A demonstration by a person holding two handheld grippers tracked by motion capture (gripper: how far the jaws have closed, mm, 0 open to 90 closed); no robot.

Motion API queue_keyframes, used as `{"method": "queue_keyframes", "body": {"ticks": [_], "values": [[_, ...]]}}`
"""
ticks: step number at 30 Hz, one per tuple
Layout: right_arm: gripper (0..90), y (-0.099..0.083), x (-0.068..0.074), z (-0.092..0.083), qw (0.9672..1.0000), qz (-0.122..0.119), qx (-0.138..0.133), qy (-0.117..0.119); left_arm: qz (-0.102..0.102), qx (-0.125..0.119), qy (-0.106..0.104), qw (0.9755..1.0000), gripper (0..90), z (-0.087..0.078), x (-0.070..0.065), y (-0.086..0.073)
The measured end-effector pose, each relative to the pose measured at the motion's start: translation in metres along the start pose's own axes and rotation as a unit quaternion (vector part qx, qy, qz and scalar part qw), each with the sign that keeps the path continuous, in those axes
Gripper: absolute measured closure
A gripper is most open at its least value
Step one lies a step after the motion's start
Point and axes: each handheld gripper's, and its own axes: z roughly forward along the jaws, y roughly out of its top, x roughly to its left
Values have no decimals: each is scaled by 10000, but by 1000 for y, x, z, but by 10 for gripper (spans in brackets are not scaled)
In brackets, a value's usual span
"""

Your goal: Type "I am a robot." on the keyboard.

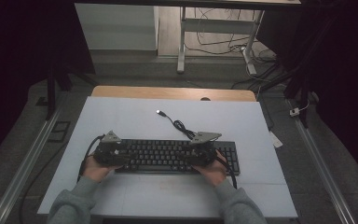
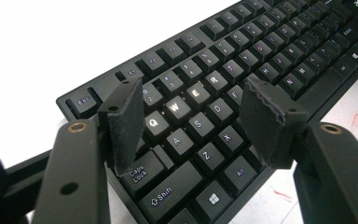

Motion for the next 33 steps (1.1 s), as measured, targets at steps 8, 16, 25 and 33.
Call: {"method": "queue_keyframes", "body": {"ticks": [8,16,25,33], "values": [[828,6,0,9,9999,-31,90,88,15,23,-5,10000,396,1,0,0],[899,8,-1,15,9998,-7,160,88,30,25,-4,10000,396,2,-1,0],[899,13,3,36,9991,-123,400,28,44,37,-1,10000,394,2,-1,0],[899,12,0,45,9987,-64,491,-88,44,50,-4,10000,392,2,-1,0]]}}
